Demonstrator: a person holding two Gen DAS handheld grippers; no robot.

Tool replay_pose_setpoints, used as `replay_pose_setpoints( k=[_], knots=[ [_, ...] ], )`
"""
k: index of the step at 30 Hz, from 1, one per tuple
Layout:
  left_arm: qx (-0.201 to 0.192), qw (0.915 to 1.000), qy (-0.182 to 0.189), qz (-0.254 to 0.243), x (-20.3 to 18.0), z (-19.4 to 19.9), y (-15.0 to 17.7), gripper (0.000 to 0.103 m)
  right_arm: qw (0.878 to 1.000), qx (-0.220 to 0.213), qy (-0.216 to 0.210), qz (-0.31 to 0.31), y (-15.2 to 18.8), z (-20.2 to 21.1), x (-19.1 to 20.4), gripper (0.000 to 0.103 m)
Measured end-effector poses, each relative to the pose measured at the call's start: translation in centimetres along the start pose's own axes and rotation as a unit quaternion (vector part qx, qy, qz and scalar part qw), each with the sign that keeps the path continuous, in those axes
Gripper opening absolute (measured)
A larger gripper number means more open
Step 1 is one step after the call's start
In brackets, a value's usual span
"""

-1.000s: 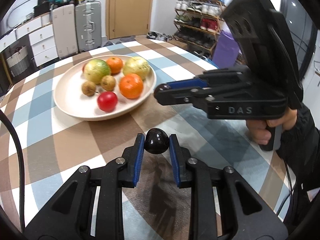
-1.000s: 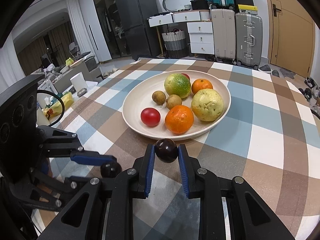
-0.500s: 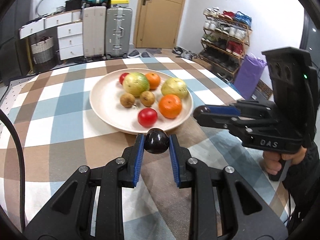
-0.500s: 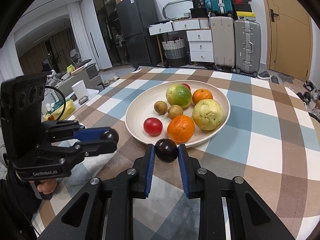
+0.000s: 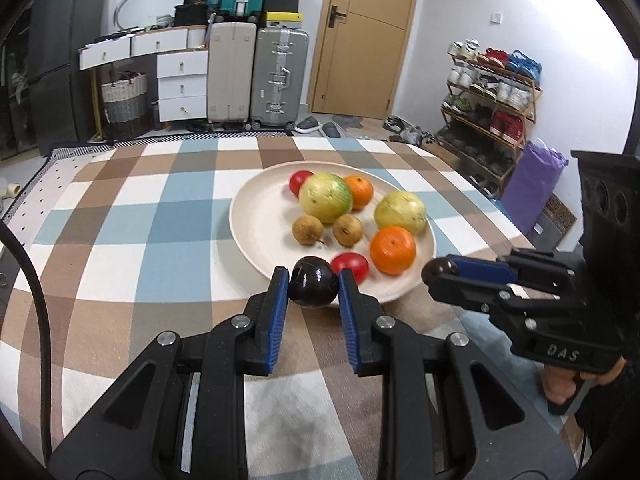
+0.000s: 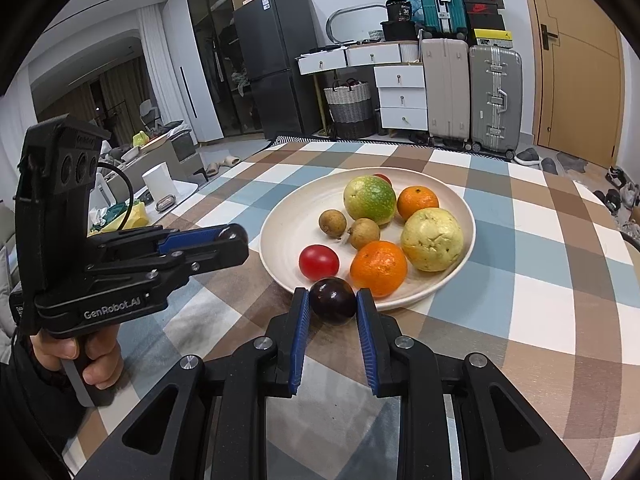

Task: Organize fruits
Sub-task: 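Lower both plums onto the plate and open both grippers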

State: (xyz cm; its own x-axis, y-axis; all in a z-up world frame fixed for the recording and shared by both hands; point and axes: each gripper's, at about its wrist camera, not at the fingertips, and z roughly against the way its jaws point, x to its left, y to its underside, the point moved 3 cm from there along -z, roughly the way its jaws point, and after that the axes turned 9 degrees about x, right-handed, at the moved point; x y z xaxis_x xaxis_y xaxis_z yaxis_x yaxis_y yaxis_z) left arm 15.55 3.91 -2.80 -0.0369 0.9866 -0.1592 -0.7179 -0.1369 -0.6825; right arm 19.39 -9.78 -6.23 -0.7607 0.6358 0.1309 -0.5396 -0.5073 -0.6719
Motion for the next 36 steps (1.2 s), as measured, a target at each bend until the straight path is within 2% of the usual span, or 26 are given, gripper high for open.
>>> replay_pose_setpoints(
  k=[6, 26, 34, 36],
  knots=[
    [-0.007, 0.9999, -0.009, 0.007, 0.2, -0.7, -0.7, 0.022, 1.000, -0.006, 0.001, -0.021, -0.7, -0.3, -0.5, 0.025],
    [-0.009, 0.9995, -0.031, 0.003, -0.4, -2.7, -1.7, 0.022, 1.000, -0.011, 0.015, -0.018, -1.7, -1.4, -0.1, 0.025],
    [-0.013, 0.9991, -0.040, 0.008, -0.1, -2.6, -1.6, 0.023, 1.000, -0.023, 0.019, -0.006, -1.6, -1.1, 0.2, 0.038],
    [-0.013, 0.9990, -0.041, 0.009, -0.1, -2.5, -1.6, 0.027, 0.999, -0.027, 0.021, -0.002, -1.6, -1.0, 0.3, 0.043]
  ],
)
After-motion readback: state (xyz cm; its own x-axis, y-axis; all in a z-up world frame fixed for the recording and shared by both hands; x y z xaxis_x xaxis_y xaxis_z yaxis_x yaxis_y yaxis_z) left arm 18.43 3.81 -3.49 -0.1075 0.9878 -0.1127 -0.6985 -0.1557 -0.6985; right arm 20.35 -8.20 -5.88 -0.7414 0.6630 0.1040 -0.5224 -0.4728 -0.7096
